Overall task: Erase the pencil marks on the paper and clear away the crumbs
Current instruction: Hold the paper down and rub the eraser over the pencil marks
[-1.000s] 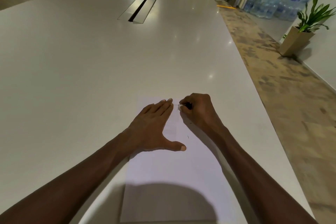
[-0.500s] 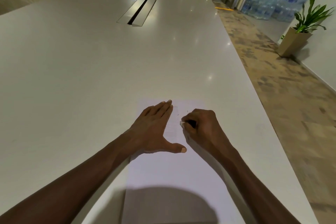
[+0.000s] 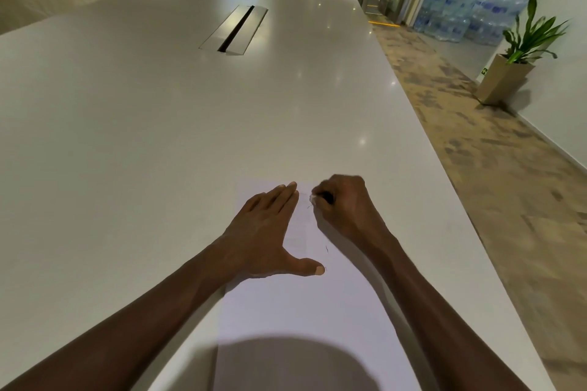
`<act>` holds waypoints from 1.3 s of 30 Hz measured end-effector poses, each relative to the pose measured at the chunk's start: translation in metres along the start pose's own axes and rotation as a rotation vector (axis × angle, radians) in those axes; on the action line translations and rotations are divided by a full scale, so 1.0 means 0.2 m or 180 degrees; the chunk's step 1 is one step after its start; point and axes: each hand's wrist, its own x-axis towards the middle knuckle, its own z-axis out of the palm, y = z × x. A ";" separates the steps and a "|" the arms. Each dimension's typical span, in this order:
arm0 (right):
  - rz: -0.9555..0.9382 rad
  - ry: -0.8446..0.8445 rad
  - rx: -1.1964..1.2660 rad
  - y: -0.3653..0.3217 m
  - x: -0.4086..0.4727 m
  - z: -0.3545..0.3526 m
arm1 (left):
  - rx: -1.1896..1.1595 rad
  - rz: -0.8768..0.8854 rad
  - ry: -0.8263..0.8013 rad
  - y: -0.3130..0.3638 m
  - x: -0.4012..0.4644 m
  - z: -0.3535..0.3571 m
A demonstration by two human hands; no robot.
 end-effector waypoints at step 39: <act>-0.0140 -0.0058 -0.0113 0.01 0.13 0.06 | 0.0040 0.0033 0.0004 0.00 0.00 0.01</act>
